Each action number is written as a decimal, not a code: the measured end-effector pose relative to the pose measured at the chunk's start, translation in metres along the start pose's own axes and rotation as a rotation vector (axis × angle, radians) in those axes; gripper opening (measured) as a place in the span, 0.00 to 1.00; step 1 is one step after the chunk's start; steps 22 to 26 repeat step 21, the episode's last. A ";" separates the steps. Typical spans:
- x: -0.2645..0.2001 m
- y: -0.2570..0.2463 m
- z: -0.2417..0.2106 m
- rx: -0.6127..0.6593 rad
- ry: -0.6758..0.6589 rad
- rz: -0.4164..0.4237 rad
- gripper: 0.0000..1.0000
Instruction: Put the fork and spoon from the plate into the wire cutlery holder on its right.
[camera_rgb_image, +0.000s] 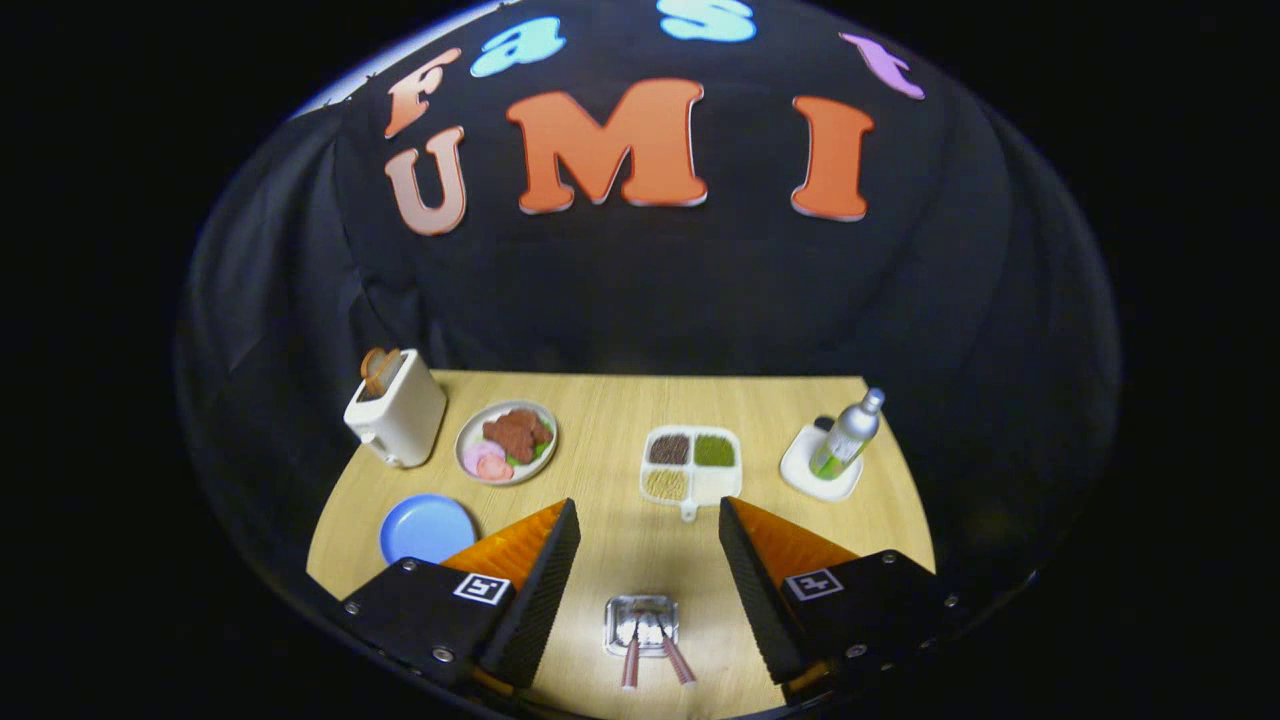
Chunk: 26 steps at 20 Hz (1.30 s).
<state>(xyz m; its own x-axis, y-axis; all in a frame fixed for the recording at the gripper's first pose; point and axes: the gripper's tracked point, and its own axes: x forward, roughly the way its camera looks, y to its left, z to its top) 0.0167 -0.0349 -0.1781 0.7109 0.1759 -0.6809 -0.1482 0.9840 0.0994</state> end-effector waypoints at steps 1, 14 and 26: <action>-0.008 -0.002 0.011 -0.001 -0.067 -0.015 0.87; -0.117 0.000 0.130 -0.080 -0.712 -0.134 0.95; -0.128 0.002 0.149 -0.011 -0.837 -0.142 0.97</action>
